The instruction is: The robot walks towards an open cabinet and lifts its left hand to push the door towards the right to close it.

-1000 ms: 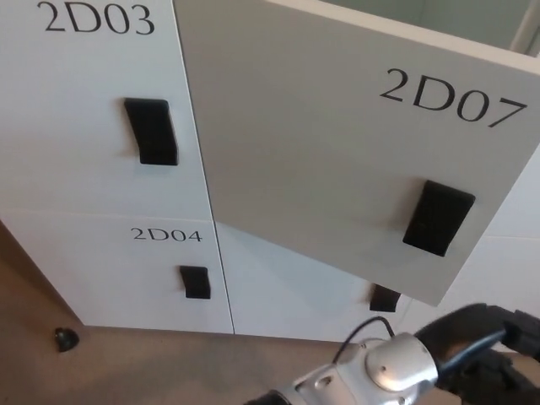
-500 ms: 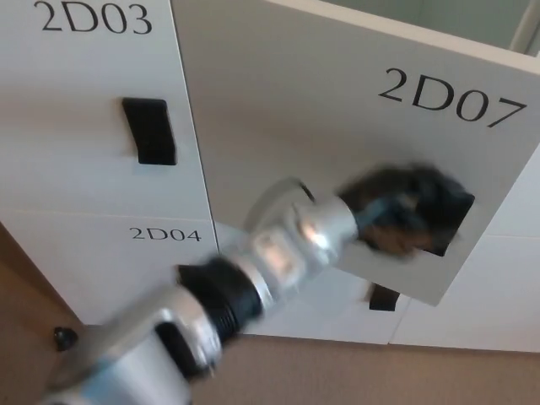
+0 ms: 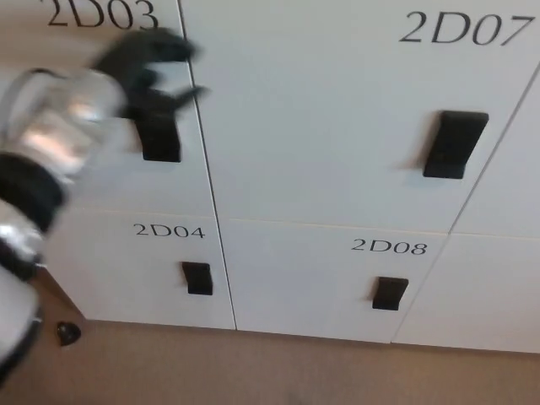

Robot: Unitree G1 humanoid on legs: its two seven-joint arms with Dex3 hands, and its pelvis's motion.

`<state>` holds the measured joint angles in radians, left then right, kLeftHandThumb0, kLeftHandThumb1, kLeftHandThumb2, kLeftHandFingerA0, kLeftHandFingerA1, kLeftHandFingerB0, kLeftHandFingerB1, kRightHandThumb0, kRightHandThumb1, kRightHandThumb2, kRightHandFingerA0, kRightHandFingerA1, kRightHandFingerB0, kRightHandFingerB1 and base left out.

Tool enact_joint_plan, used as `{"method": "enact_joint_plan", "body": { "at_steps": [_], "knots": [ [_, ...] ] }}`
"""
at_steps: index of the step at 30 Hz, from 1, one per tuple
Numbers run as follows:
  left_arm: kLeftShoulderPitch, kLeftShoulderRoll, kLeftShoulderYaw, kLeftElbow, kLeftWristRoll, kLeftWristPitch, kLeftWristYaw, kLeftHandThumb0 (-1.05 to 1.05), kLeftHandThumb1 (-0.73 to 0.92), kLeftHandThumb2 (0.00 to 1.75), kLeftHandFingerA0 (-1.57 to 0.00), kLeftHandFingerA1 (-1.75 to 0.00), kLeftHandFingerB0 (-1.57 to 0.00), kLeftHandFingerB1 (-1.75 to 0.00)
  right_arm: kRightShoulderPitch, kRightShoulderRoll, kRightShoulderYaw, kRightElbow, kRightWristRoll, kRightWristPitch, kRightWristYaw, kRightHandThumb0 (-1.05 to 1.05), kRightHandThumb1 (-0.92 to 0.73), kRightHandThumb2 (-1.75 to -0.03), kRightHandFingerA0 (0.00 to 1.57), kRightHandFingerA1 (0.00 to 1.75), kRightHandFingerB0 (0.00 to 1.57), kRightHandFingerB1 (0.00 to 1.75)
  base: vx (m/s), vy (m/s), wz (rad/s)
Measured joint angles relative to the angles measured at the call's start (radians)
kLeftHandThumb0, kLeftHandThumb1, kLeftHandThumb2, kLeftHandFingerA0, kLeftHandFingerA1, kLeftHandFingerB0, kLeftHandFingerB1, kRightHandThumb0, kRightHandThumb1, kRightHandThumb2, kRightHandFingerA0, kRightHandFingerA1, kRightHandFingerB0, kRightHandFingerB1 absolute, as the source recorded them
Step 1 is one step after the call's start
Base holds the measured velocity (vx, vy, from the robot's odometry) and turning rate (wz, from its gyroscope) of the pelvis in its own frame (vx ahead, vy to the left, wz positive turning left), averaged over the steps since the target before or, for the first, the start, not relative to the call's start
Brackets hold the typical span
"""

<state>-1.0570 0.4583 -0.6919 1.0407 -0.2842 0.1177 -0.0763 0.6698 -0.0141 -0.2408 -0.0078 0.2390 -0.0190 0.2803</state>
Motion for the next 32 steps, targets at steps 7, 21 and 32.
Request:
{"method": "enact_joint_plan", "body": {
  "at_steps": [7, 21, 32],
  "knots": [
    [-0.001, 0.17, 0.078, 0.06, -0.004, -0.001, -0.009, -0.52, 0.76, 0.62, -0.12, -0.3, -0.08, -0.27, -0.001, -0.018, 0.032, -0.012, -0.018, -0.003, 0.0, -0.41, -0.57, -0.81, 0.52, 0.6, 0.35, 0.51, 0.0, 0.0, 0.0],
    [0.218, 0.493, 0.438, 0.05, -0.083, -0.038, -0.142, -0.37, 0.49, 0.88, -0.45, -0.63, -0.33, -0.55, -0.004, -0.075, 0.066, -0.043, -0.057, -0.017, 0.007, -0.31, -0.71, -0.61, 0.53, 0.52, 0.38, 0.42, 0.0, 0.0, 0.0],
    [0.645, 0.414, 0.636, -0.192, -0.158, -0.04, -0.263, -0.6, 0.8, 0.63, -0.43, -0.62, -0.36, -0.46, -0.043, -0.076, 0.068, -0.044, -0.055, -0.014, 0.007, -0.51, -0.8, -0.64, 0.44, 0.44, 0.36, 0.37, 0.0, 0.0, 0.0]
  ]
}}
